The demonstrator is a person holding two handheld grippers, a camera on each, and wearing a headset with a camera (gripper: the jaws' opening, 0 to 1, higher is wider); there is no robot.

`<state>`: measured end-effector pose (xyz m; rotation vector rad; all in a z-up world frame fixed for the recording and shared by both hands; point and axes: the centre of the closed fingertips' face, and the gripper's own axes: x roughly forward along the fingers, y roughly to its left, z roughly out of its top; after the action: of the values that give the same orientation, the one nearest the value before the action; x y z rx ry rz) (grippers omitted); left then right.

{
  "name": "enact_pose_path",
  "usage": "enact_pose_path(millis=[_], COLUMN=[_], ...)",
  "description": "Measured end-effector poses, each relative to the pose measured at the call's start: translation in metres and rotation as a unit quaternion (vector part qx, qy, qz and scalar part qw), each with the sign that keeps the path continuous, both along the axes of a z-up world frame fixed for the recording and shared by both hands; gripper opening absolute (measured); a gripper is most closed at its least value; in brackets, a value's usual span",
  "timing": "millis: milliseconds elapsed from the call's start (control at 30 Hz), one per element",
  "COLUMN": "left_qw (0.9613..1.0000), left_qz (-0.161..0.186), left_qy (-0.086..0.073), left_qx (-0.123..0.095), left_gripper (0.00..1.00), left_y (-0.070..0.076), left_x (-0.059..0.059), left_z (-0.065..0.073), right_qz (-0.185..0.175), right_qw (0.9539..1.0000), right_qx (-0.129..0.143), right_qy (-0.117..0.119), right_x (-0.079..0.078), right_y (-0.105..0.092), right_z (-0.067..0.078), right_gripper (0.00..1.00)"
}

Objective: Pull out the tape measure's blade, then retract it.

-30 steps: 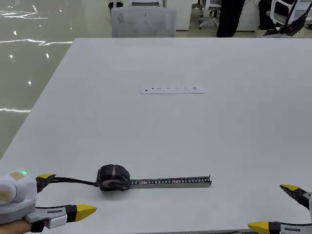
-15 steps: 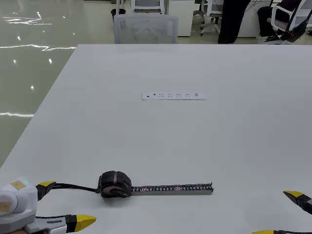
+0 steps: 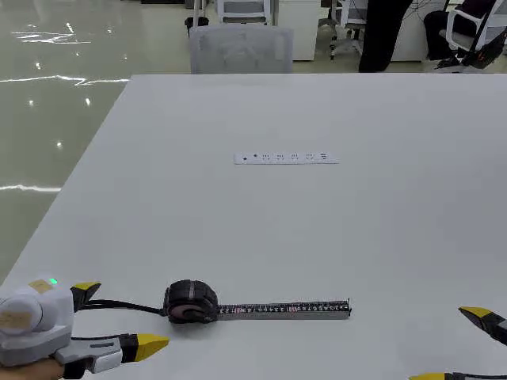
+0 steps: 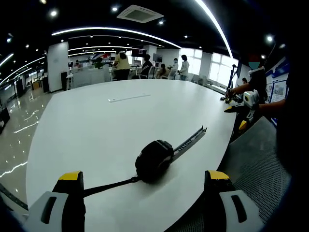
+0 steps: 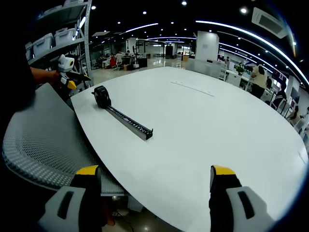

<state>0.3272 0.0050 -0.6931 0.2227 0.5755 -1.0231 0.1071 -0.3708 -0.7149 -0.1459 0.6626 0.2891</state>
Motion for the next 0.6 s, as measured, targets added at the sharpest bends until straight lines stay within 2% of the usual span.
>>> enact_pose_path(millis=[67, 100, 133, 167, 233, 300, 367, 400, 467, 600], left_qw=[0.9980, 0.9968, 0.9971, 0.9971, 0.9970, 0.9968, 0.9956, 0.9951, 0.9956, 0.9953], left_qz=[0.038, 0.050, 0.048, 0.056, 0.061, 0.065, 0.064, 0.066, 0.066, 0.061], left_qy=[0.006, 0.023, 0.039, 0.048, 0.047, 0.046, 0.063, 0.067, 0.062, 0.071], left_qx=[0.049, 0.058, 0.045, 0.019, -0.002, 0.005, 0.027, 0.032, 0.026, 0.024], left_gripper=[1.00, 1.00, 1.00, 1.00, 1.00, 1.00, 1.00, 1.00, 1.00, 0.99], left_y=[0.012, 0.014, 0.010, 0.002, -0.005, -0.008, -0.010, -0.011, -0.018, -0.035], left_x=[0.010, 0.010, 0.006, 0.006, 0.006, 0.006, 0.001, 0.000, -0.002, -0.007], left_z=[-0.013, -0.020, -0.020, -0.016, -0.010, -0.010, -0.017, -0.018, -0.015, -0.013], right_qz=[0.002, 0.003, 0.005, 0.009, 0.016, 0.027, 0.044, 0.052, 0.060, 0.085], right_qw=[1.0000, 1.0000, 1.0000, 1.0000, 0.9998, 0.9994, 0.9986, 0.9980, 0.9972, 0.9950], right_qx=[-0.002, -0.003, -0.003, -0.003, -0.006, -0.017, -0.028, -0.033, -0.038, -0.050], right_qy=[0.001, 0.001, -0.001, -0.002, -0.002, 0.010, 0.013, 0.013, 0.021, 0.017], right_x=[0.003, 0.005, 0.007, 0.009, 0.011, 0.012, 0.014, 0.014, 0.016, 0.024], right_y=[0.001, 0.001, 0.002, 0.004, 0.006, 0.008, 0.011, 0.012, 0.015, 0.020], right_z=[0.003, 0.005, 0.008, 0.010, 0.010, 0.010, 0.011, 0.012, 0.012, 0.018], right_gripper=[0.94, 0.94, 0.94, 0.94, 0.94, 0.95, 0.95, 0.95, 0.95, 0.94])
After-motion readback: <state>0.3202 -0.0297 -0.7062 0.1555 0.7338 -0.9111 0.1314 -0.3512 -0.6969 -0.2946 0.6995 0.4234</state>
